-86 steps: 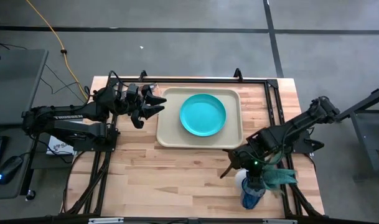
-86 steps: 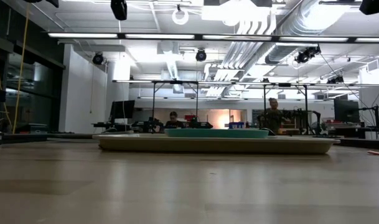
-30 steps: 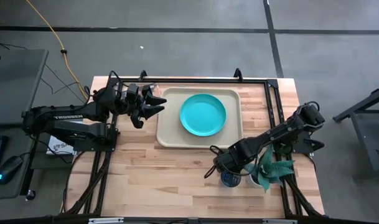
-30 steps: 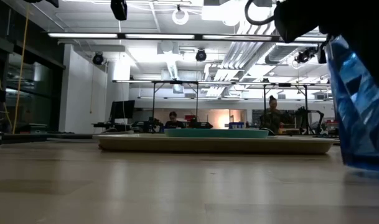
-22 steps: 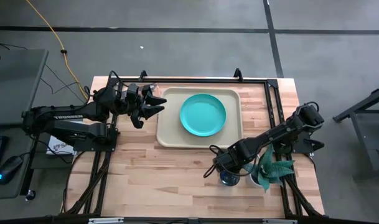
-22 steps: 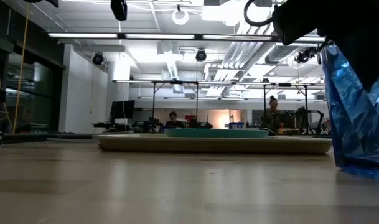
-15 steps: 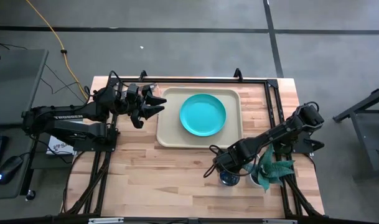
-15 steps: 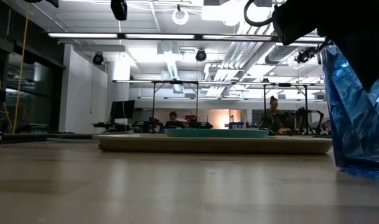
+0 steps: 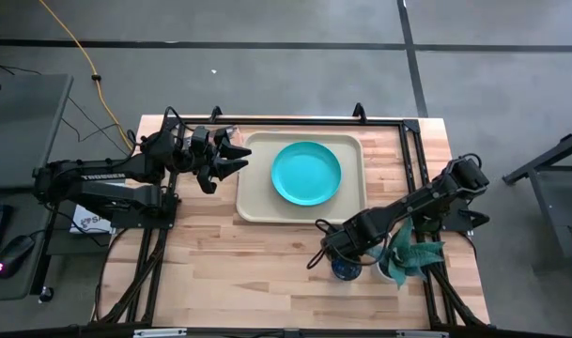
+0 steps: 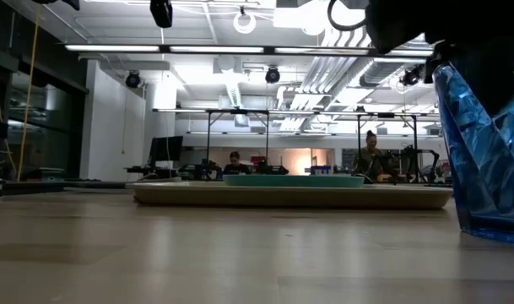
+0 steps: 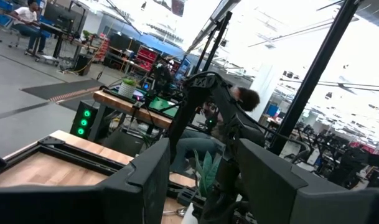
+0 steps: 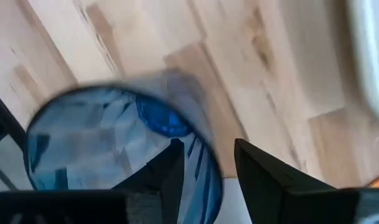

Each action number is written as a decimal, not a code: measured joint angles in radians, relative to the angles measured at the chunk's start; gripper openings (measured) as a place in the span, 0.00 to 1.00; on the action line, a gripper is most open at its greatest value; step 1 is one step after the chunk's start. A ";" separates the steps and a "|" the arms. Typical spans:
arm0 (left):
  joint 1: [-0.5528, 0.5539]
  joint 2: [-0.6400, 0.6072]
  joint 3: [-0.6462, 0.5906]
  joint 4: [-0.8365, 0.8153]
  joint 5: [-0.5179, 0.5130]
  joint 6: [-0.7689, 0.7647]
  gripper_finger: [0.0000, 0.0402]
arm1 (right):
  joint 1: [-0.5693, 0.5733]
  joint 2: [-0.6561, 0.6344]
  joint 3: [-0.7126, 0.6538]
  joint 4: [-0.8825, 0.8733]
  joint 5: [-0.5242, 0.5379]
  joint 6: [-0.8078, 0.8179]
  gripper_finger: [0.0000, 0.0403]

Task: Pick and place plate/cup/fork/spoon on tray
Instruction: Put the blue cup on the gray tray

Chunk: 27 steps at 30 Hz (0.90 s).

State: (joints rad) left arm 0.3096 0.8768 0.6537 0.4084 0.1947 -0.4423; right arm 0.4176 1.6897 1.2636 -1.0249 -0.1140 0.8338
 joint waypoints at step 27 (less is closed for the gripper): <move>0.000 0.000 0.000 0.000 0.001 0.000 0.42 | -0.002 -0.077 0.018 0.006 0.034 0.008 0.61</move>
State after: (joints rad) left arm 0.3099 0.8768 0.6537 0.4084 0.1959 -0.4423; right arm 0.4152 1.6125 1.2812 -1.0186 -0.0804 0.8417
